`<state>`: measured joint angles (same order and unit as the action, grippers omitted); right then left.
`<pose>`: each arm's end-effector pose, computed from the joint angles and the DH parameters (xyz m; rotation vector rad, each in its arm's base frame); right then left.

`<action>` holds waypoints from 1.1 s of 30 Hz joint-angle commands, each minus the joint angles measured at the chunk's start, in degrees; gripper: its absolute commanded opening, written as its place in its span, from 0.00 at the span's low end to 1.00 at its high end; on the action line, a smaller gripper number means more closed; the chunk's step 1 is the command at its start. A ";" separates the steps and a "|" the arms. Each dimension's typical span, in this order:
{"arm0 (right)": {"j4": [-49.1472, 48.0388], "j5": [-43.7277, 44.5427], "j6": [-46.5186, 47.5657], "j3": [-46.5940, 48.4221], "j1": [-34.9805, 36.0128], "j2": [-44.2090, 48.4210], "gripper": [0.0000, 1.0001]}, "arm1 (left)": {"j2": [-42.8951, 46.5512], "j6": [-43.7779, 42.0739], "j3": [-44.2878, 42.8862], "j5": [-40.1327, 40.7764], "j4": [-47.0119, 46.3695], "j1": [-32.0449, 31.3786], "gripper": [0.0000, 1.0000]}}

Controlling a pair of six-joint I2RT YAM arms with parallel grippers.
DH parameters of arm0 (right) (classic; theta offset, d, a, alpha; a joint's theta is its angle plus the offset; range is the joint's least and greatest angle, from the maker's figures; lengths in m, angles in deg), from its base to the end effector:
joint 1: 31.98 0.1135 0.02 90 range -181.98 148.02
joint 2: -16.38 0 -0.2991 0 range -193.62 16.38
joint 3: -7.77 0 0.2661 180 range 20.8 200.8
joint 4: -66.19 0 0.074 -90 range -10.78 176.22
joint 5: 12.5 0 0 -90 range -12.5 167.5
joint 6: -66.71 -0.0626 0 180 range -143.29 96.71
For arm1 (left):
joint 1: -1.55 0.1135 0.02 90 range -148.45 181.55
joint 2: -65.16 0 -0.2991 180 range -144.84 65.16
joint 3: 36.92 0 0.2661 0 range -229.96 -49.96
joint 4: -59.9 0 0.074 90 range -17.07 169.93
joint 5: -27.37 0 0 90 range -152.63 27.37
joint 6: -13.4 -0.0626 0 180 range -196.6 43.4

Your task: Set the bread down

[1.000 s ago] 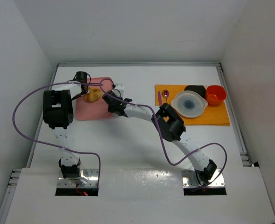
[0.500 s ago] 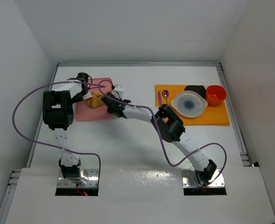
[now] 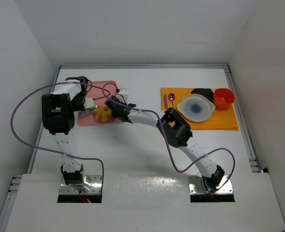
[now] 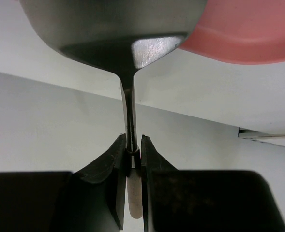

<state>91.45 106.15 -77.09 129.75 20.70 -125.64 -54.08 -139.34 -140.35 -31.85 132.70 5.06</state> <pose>0.3855 0.4561 0.1147 0.2597 2.2605 0.3996 0.4225 0.0580 0.1742 -1.3720 -2.4326 -0.6623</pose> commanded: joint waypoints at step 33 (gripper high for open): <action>0.52 2.29 1.94 -0.66 -0.30 3.41 0.00 | -2.31 -5.73 -3.39 -17.42 10.37 -3.86 0.00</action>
<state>90.84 107.02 -76.63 127.87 20.61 -124.59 -55.72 -145.70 -142.12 -43.02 138.23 1.82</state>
